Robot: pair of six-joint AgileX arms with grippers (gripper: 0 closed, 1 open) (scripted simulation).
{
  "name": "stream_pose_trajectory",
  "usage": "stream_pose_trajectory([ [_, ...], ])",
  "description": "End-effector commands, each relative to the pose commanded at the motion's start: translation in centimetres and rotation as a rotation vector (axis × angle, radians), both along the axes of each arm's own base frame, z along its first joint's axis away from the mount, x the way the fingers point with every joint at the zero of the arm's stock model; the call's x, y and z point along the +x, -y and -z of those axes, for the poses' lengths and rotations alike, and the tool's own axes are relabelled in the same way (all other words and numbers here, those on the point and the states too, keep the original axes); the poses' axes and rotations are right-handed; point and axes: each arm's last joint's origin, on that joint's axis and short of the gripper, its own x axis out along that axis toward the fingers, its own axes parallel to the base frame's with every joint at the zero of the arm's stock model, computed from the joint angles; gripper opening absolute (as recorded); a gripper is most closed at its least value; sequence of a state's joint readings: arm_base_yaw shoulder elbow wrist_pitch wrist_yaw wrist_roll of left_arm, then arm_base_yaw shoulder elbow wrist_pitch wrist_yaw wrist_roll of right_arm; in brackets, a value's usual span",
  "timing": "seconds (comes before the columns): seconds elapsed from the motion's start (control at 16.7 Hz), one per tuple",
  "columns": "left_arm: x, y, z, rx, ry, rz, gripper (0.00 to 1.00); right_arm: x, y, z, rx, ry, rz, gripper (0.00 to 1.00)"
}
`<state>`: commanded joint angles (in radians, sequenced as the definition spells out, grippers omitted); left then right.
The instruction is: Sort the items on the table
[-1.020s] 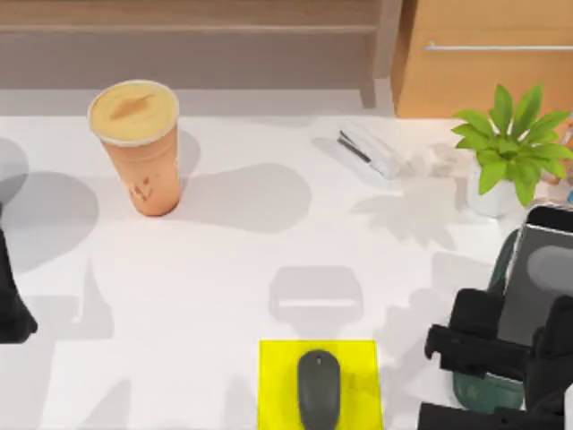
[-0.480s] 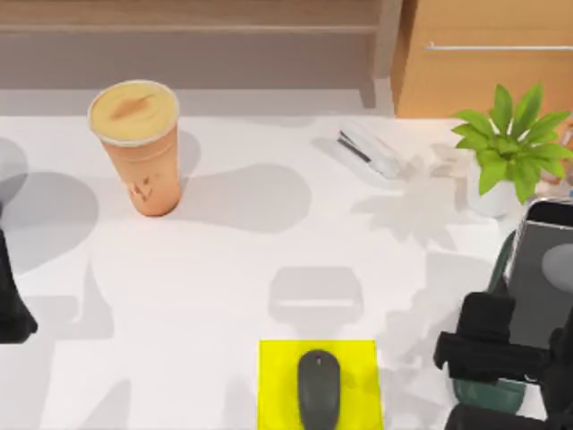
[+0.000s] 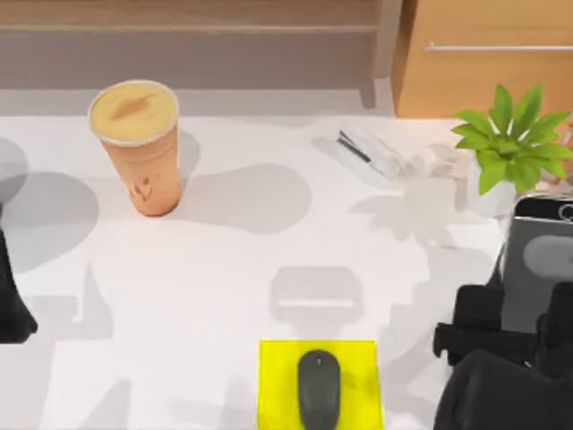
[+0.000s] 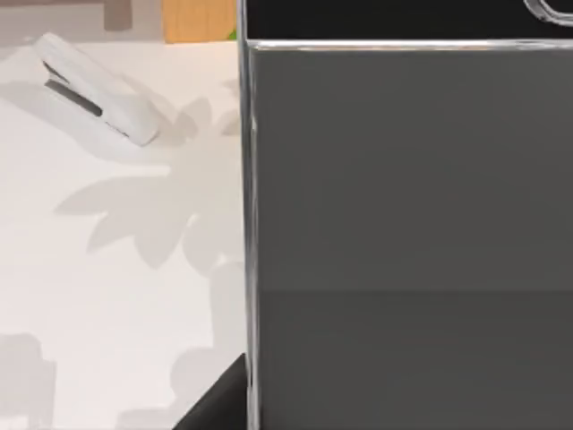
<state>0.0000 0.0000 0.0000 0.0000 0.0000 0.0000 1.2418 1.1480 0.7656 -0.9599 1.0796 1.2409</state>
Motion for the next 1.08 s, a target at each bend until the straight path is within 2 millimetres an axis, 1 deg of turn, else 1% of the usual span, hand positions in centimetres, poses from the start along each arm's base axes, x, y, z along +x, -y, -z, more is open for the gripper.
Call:
stream_pose_trajectory([
  [0.18, 0.0, 0.0, 0.0, 0.0, 0.0, 0.0, 1.0, 1.8, -0.1, 0.9, 0.026, 0.022, 0.069, 0.0],
  [0.3, 0.0, 0.0, 0.0, 0.0, 0.0, 0.0, 1.0, 2.6, -0.2, 1.5, 0.033, 0.025, 0.098, 0.0],
  [0.6, 0.0, 0.0, 0.0, 0.0, 0.0, 0.0, 1.0, 2.7, -0.2, 1.6, 0.034, 0.025, 0.103, 0.0],
  [1.08, 0.0, 0.0, 0.0, 0.0, 0.0, 0.0, 1.0, 2.7, -0.2, 1.6, 0.034, 0.025, 0.103, 0.6],
])
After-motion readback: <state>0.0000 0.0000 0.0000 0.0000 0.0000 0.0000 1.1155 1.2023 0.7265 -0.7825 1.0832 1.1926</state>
